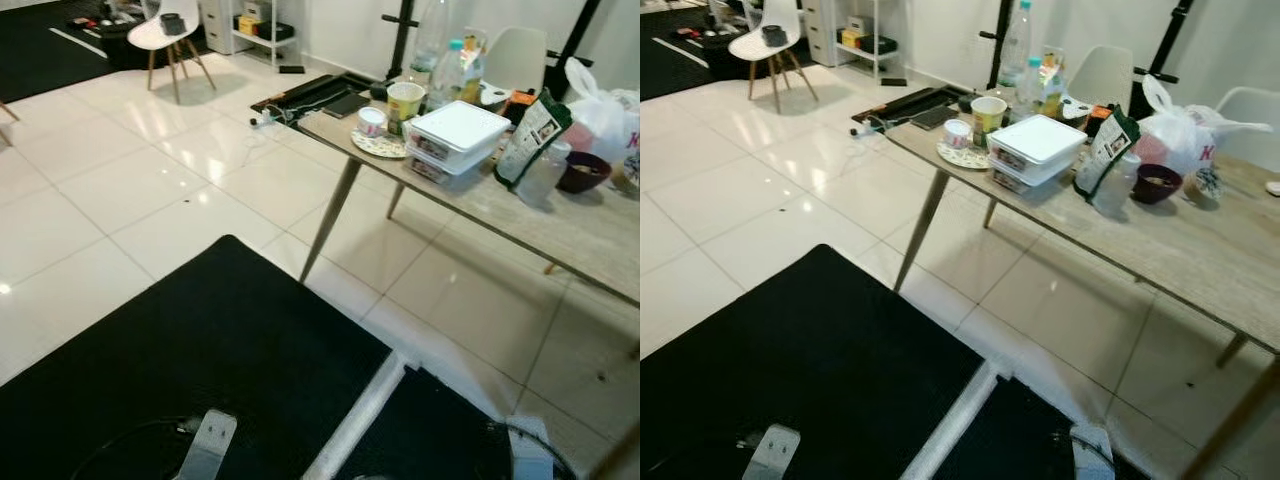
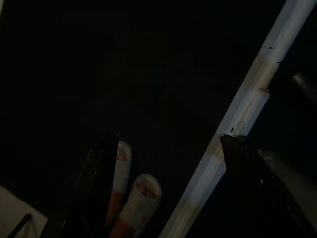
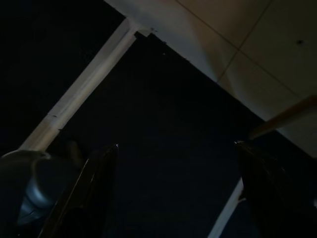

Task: Restocking fridge

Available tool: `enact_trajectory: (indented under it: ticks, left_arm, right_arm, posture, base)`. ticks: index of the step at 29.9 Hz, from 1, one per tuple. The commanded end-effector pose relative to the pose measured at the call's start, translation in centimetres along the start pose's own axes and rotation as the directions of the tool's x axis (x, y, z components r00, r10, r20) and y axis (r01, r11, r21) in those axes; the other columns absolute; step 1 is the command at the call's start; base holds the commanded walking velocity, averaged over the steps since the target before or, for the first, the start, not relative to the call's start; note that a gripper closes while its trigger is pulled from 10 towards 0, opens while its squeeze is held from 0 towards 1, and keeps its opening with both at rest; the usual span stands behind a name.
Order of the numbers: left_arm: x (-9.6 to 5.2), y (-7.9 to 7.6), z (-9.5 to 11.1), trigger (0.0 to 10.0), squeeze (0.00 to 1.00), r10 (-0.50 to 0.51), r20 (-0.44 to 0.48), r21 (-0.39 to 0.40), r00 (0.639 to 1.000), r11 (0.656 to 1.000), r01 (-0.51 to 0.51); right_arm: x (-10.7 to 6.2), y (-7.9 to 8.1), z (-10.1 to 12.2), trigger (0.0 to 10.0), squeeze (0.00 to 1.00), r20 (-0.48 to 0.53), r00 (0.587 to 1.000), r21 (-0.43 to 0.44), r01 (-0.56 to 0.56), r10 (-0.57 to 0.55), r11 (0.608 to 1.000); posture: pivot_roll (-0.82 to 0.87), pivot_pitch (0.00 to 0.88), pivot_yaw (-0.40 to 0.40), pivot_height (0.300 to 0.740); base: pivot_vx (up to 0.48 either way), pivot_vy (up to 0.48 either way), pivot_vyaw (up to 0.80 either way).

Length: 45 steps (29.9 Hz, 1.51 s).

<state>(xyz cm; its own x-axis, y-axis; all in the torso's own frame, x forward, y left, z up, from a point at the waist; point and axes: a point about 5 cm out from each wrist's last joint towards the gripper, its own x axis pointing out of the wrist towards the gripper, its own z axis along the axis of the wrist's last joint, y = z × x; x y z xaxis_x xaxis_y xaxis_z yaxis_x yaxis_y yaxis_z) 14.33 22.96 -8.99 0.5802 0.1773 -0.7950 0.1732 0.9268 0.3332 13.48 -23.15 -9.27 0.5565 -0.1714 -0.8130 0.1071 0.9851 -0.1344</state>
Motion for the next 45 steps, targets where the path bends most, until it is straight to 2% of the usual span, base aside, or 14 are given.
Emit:
enact_trajectory:
  ticks: [1, 45]
  left_arm:
    - [-0.09, -0.43, -0.38, 10.0, 0.0, -0.012, -0.018, 0.013, 1.0, 1.0, 0.012]
    - [-0.13, -0.47, -0.51, 10.0, 0.0, -0.011, -0.023, 0.019, 1.0, 1.0, 0.012]
  right_arm:
    - [-0.05, -0.1, -0.22, 10.0, 0.0, -0.008, 1.0, 0.013, 0.008, -0.008, 1.0]
    - [-0.08, -0.23, -0.33, 10.0, 0.0, -0.014, 1.0, 0.002, 0.013, -0.013, 1.0]
  posture:
    - [-0.04, 0.011, -0.053, 0.74]
    - [-0.04, 0.012, -0.055, 0.74]
  base:
    - [0.0, 0.0, -0.77]
    - [0.0, 0.0, -0.77]
